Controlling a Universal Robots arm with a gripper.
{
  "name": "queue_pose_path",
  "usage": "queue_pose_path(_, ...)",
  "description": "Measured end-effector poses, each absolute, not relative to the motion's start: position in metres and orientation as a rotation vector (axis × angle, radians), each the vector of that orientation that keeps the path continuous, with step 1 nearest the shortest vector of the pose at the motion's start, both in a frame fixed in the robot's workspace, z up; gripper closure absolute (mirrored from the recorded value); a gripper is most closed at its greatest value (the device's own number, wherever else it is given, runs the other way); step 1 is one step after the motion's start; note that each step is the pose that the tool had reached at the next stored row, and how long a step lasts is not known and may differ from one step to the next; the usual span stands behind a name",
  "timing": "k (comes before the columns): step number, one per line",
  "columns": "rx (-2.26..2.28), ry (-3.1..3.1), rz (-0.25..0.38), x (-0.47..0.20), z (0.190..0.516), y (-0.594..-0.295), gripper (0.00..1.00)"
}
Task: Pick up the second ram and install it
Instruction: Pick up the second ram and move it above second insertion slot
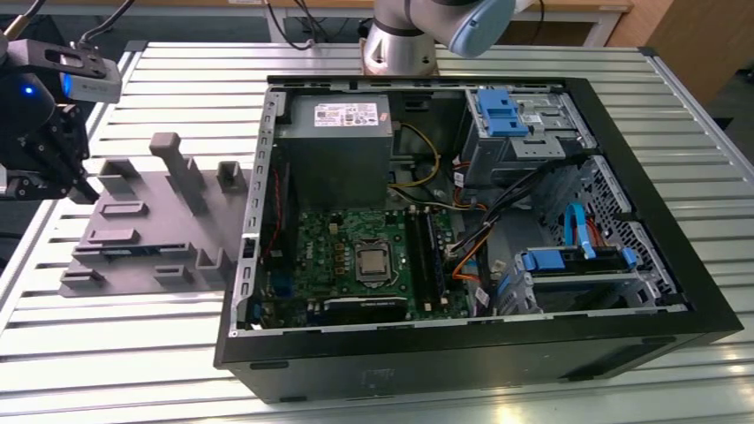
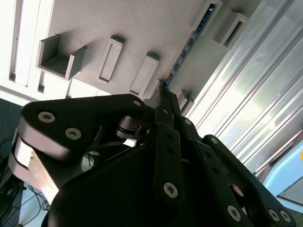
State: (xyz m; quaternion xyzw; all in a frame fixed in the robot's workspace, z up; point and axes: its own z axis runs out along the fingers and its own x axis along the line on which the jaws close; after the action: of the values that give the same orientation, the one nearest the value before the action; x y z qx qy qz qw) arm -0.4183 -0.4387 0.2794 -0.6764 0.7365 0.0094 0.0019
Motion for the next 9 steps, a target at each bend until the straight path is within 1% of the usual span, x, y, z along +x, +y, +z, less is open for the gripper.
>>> queue_pose_path(1,-2.122,2.311,0.03,-0.4183,0.2794,-0.4387,0.89)
queue_pose_path(9,-2.122,2.311,0.03,-0.4183,0.2793,-0.4387,0.89)
